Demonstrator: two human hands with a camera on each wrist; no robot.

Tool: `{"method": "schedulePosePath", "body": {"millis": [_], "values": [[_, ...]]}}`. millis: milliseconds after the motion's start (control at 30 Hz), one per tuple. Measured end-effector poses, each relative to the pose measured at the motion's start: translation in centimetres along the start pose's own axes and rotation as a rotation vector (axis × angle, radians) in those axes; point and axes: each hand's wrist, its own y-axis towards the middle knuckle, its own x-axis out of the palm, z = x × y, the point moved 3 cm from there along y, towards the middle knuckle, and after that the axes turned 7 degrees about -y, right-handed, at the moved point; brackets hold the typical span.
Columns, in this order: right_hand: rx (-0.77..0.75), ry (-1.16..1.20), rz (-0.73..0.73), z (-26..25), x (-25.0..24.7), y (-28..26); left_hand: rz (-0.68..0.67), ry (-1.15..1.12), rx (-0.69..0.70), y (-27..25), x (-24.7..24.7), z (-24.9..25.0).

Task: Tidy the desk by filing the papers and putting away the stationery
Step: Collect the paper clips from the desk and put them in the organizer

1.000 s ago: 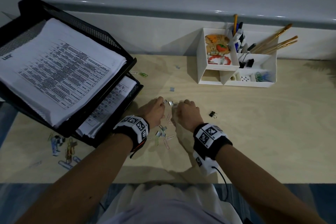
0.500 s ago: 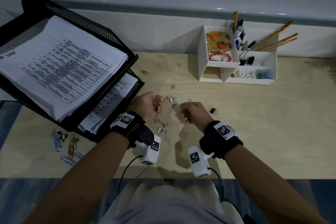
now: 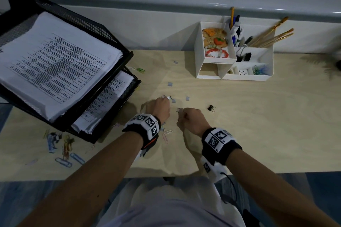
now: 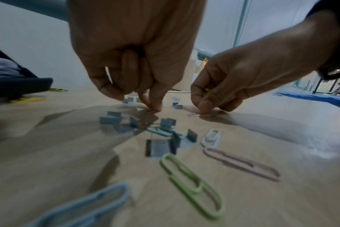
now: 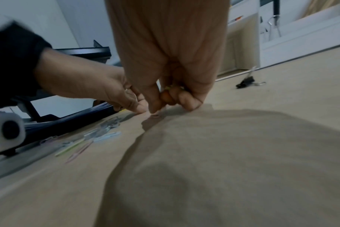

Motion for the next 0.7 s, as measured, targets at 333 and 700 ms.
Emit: {"method": "schedulePosePath", "body": {"millis": [333,700], "values": [[-0.055,-0.058,0.056,0.0,1.1,-0.4,-0.159,-0.751,-0.132,1.2,1.6,-2.7],[0.135,1.122,-0.175,-1.2,0.5,-1.7,-0.149,-2.018,-0.188,-2.2,0.4,-6.7]]}}
